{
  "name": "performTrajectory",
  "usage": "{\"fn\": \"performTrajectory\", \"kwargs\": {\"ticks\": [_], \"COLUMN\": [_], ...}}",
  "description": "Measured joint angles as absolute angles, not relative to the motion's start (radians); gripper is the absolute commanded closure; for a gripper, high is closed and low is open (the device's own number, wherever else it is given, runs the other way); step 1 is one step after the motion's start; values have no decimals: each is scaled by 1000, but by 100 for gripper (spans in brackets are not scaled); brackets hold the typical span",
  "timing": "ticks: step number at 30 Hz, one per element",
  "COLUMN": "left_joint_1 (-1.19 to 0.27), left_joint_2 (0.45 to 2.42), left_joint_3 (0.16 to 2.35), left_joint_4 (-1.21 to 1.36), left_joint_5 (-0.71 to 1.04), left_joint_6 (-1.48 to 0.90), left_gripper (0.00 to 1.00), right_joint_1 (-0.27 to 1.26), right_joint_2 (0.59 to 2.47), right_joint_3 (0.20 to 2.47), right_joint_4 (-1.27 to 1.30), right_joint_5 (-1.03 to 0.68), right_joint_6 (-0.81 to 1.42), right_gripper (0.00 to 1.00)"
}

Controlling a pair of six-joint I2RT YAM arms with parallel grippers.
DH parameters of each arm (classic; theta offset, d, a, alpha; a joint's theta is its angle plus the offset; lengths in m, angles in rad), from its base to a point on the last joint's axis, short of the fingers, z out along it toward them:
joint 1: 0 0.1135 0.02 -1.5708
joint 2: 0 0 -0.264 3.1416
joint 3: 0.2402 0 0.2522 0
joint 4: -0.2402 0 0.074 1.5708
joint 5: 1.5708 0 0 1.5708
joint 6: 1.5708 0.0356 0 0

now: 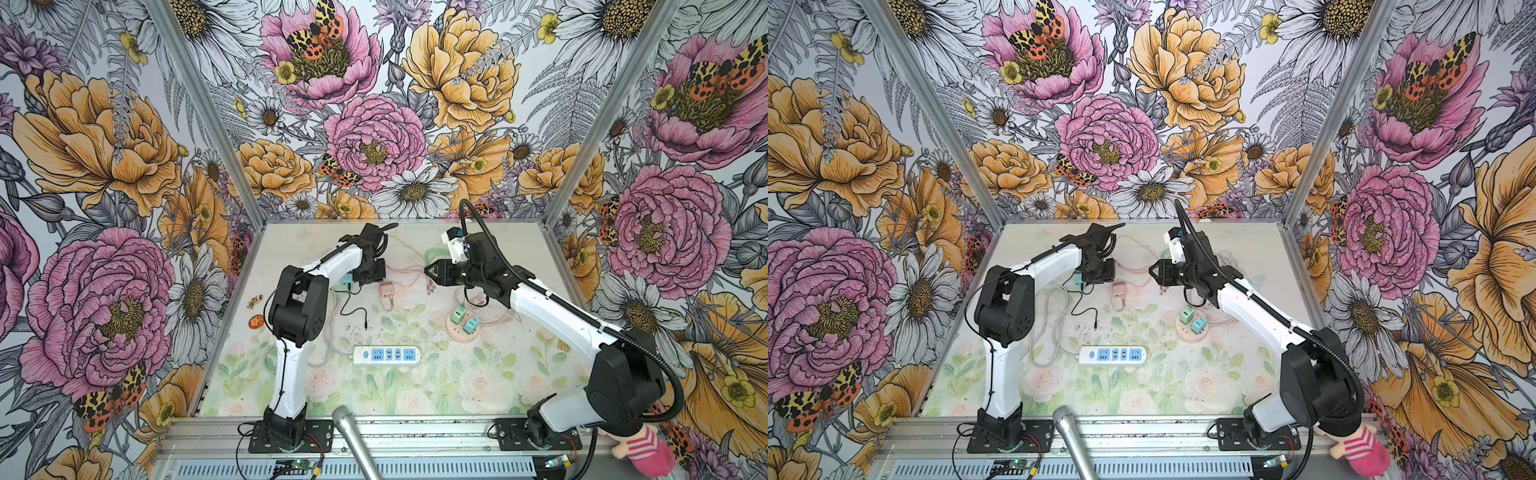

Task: Insert the plug

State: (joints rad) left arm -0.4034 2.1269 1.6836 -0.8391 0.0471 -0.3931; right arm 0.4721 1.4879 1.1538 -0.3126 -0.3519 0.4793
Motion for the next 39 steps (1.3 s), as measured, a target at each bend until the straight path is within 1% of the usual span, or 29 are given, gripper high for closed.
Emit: {"fn": "performTrajectory", "kwargs": {"ticks": [7,14,22,25,30,39], "left_joint_1": [-400,-348,-305,-291,-256,-233], "left_joint_2": [2036,1901,1688,1621,1552,1508], "left_joint_3": [1574,1469,1407,1369,1300,1241], "left_joint_4": [-817,-798,-779,-773,-773,-773], "left_joint_5": [52,83,121,132,144,148], "left_joint_6": [-397,-419,-420,-422,-423,-422], "left_gripper": [64,65,65,65,65,65], "right_joint_1": [531,646,762,786,791,805], "right_joint_2": [1557,1628,1826,1896,1959,2043], "right_joint_3": [1187,1188,1201,1218,1259,1338], "right_joint_4": [-307,-296,-234,-228,-209,-178], "right_joint_5": [-352,-315,-237,-204,-163,-101], "right_joint_6": [477,386,320,303,284,268], "right_gripper": [60,60,61,60,60,64]}}
